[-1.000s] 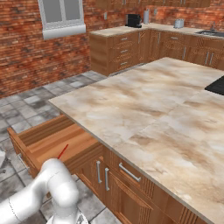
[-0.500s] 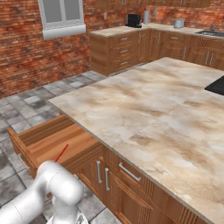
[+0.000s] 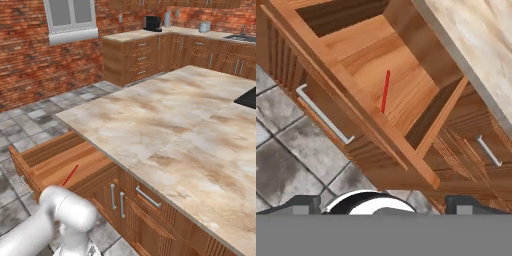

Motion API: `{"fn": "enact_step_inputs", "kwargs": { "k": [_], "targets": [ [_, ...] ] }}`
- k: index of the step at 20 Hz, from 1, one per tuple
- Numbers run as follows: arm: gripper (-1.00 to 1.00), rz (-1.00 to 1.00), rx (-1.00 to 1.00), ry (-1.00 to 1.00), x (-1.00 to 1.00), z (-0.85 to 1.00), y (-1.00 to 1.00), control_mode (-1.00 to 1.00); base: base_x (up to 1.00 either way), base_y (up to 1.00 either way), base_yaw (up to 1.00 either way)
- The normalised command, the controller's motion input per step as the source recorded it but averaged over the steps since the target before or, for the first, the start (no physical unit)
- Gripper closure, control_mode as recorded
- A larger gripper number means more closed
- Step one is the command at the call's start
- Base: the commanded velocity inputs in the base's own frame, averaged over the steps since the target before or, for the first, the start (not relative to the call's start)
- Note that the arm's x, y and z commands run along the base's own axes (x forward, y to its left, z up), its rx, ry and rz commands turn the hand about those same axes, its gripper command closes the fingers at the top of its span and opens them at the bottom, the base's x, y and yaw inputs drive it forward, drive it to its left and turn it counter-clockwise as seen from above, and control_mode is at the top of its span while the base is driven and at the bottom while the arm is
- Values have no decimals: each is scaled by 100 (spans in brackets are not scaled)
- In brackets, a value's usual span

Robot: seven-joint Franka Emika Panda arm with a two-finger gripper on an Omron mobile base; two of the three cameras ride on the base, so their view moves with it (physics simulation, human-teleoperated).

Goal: Take a straw from the drawer in front and place it inside the glass cup on the dining counter.

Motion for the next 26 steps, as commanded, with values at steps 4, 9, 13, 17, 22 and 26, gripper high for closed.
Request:
{"fn": "enact_step_inputs", "kwargs": {
  "k": [4, 9, 13, 17, 22, 26],
  "targets": [
    [-100, -11, 16, 0, 13, 60, -67, -100, 0, 0, 0],
    [-100, -11, 12, 1, 15, 15, -67, -100, 0, 0, 0],
    [-100, -10, 9, 1, 22, 0, -64, -100, 0, 0, 0],
    [-100, -9, 10, 4, 31, 0, -49, -100, 0, 0, 0],
    [-100, -4, 11, 6, 48, 0, -18, -100, 0, 0, 0],
    [-100, 0, 12, 6, 53, 0, 0, -100, 0, 0, 0]
  ]
}}
